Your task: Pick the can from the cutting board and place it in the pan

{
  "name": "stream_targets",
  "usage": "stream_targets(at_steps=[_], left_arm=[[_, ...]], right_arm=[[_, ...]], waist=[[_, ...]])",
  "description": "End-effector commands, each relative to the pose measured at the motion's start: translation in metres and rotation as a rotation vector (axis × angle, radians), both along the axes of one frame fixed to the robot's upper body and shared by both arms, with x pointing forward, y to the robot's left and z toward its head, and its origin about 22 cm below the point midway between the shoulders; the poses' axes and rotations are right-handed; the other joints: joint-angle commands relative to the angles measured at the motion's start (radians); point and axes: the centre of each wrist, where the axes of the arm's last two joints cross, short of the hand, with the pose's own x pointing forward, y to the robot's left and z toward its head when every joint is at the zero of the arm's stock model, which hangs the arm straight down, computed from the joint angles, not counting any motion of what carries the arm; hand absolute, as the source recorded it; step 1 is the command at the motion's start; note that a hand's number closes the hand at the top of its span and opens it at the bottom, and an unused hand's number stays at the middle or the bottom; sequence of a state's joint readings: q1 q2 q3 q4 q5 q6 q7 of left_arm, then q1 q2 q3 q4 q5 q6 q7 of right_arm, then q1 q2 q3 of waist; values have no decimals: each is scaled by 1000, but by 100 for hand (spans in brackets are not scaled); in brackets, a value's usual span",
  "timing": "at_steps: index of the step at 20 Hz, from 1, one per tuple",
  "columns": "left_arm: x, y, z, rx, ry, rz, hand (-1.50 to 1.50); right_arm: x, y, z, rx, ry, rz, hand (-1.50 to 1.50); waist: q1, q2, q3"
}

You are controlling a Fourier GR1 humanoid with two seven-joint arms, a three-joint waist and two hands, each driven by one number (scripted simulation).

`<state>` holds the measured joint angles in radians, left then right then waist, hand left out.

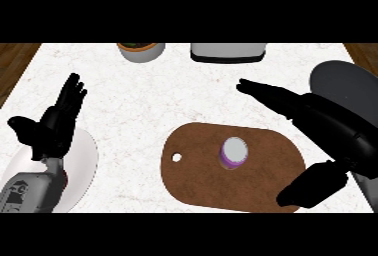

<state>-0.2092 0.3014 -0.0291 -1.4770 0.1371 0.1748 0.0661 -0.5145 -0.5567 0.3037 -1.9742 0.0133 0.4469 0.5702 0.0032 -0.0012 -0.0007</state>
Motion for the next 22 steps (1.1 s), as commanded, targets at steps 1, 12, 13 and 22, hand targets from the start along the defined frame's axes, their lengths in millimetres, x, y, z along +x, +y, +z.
stream_targets(at_steps=[1,12,13,22], left_arm=[[4,4,-2,-8,-18,-9,0],[15,6,7,13,-12,7,0],[5,-18,-24,11,2,7,0],[14,2,-15,1,4,-5,0]], right_arm=[[0,10,-6,-57,30,-56,-150],[18,12,-38,-141,83,-116,-150],[26,19,-53,-153,110,-98,-150],[33,18,-82,-205,136,-13,-150]], waist=[[-2,1,0],[-3,2,0],[-1,3,0],[-4,3,1]])
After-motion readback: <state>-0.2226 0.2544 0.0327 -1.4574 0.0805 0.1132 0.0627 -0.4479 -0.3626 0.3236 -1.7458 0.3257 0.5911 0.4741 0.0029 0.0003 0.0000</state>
